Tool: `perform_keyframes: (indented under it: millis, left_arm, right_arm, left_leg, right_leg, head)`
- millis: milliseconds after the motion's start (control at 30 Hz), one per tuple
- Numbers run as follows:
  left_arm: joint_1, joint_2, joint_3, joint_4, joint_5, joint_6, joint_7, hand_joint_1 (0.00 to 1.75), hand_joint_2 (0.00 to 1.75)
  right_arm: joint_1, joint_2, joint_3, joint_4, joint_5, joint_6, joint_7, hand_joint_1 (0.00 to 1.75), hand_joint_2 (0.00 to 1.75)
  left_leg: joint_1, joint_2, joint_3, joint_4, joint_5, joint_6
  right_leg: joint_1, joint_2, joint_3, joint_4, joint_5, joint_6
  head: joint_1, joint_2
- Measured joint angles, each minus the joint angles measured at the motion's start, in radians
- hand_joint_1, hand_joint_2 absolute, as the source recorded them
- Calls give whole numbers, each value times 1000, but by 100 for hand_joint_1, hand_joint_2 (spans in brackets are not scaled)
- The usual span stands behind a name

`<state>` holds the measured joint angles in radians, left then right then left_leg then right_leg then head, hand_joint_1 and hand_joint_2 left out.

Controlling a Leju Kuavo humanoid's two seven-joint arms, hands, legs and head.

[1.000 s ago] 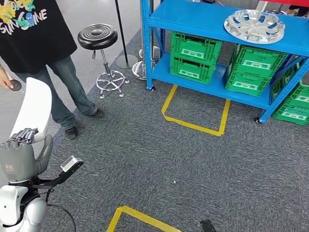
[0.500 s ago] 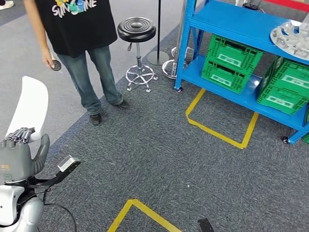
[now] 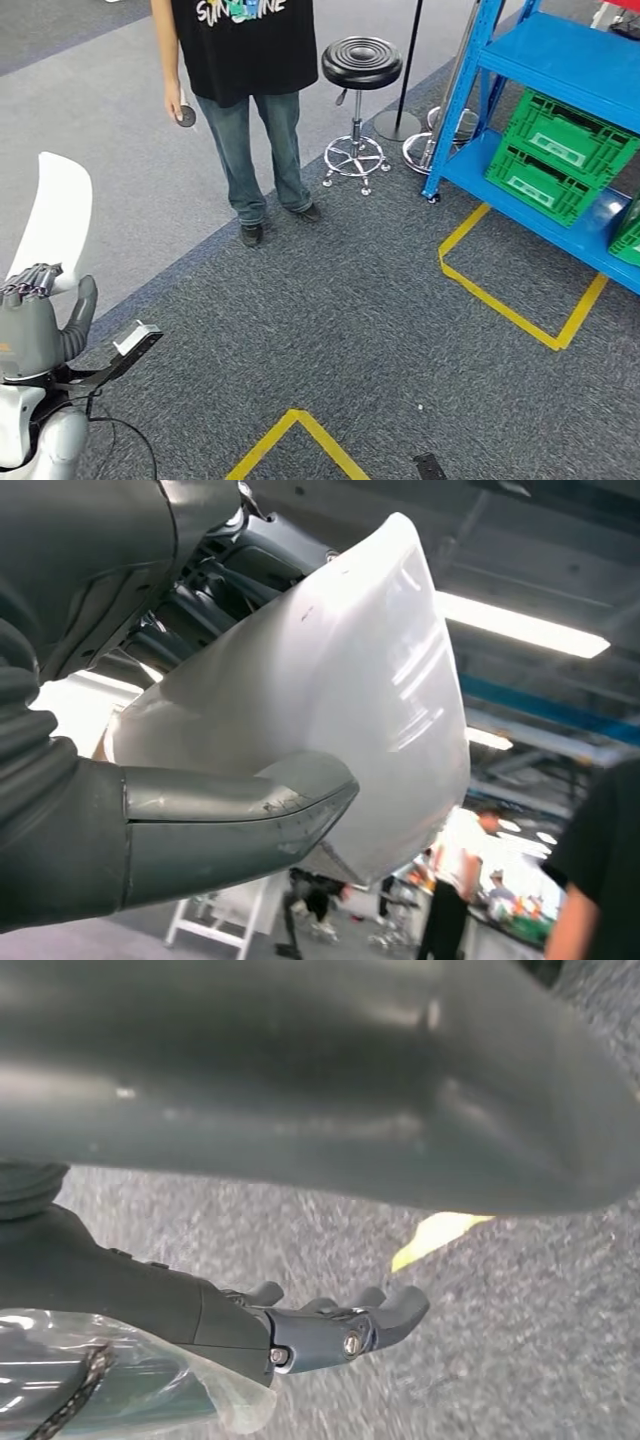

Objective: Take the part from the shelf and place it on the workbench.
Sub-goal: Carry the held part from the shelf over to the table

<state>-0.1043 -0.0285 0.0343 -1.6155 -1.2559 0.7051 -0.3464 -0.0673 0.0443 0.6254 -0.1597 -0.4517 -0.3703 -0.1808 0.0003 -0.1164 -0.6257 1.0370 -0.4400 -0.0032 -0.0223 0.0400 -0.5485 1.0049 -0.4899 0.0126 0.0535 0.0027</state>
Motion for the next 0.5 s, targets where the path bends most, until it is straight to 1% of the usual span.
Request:
perform_keyframes:
  millis: [33,67,100,133,167,200,233,267,300,333,367,400,433,467,500]
  left_arm:
    - [-1,-1,4,-2,0,0,0,175,175]
    - [-2,-2,7,-4,1,0,0,175,175]
    - [-3,-3,8,-4,1,0,-1,175,175]
    - [-2,-4,10,-4,1,0,-1,175,175]
    - [-1,-4,11,-4,1,0,-2,175,175]
    - [0,-5,12,-4,0,0,-2,175,175]
    - [0,-5,13,-4,-1,0,-2,175,175]
    - [-1,-5,14,-4,-4,0,-2,175,175]
    - [-3,-6,14,-4,-7,0,-1,175,175]
    - [-6,-7,14,-4,-12,0,0,175,175]
    - [-9,-8,14,-4,-15,0,3,175,175]
    - [-10,-9,14,-4,-18,0,6,175,175]
    - [-11,-10,14,-4,-20,0,8,175,175]
    - [-11,-11,14,-4,-23,0,10,175,175]
    - [-12,-12,14,-4,-26,0,13,175,175]
  right_arm:
    - [1,1,1,0,0,0,0,0,0]
    - [1,1,1,0,0,0,0,0,0]
    - [2,1,2,0,0,1,0,0,0]
    - [3,2,3,0,0,1,0,0,0]
    - [4,2,3,0,-1,0,0,0,0]
    - [4,2,3,0,-1,0,1,0,0]
    - [3,2,4,0,-2,0,1,0,0]
    - [2,2,4,0,-2,-1,2,0,0]
    - [1,2,4,0,-2,-2,2,0,0]
    - [1,2,5,0,-2,-4,4,0,0]
    - [0,2,5,0,-3,-6,6,0,0]
    - [0,2,6,0,-3,-7,8,0,0]
    - [-1,2,6,0,-3,-8,10,0,0]
    - [-2,2,6,-1,-3,-9,11,0,0]
    - [-2,2,7,-1,-4,-9,11,0,0]
  left_leg:
    - [-1,33,-18,39,-23,-4]
    - [-2,71,-45,99,-54,-9]
    - [0,94,-79,170,-86,-13]
    - [2,104,-109,231,-108,-16]
    - [4,108,-125,264,-112,-18]
    - [5,110,-122,257,-99,-18]
    - [6,117,-96,209,-68,-17]
    - [4,133,-56,136,-33,-14]
    - [-2,159,-19,65,-10,-8]
    - [-7,179,9,12,4,-1]
    - [-12,191,22,-15,6,6]
    - [-16,191,22,-21,2,12]
    - [-16,176,21,-24,4,18]
    - [-15,164,22,-28,6,24]
    - [-12,151,24,-32,9,30]
  right_leg:
    - [-1,-14,3,-4,1,-6]
    - [1,-29,5,-5,0,-10]
    - [2,-44,6,-5,-1,-12]
    - [3,-60,7,-5,-3,-13]
    - [3,-75,8,-5,-5,-14]
    - [4,-90,9,-4,-7,-13]
    - [4,-103,12,-4,-9,-12]
    - [4,-116,16,-4,-13,-9]
    - [7,-128,20,-4,-16,-5]
    - [9,-139,23,-4,-20,-1]
    - [11,-150,26,-4,-23,4]
    - [14,-160,28,-5,-25,8]
    - [14,-172,32,-7,-26,13]
    - [12,-171,34,-6,-31,19]
    - [11,-150,29,9,-44,23]
  head:
    - [-3,0]
    - [-5,0]
    - [-8,0]
    - [-8,0]
    - [-8,0]
    - [-8,0]
    - [-8,0]
    - [-8,0]
    - [-8,0]
    - [-8,0]
    - [-7,0]
    - [-7,0]
    - [-7,0]
    - [-7,0]
    - [-6,0]
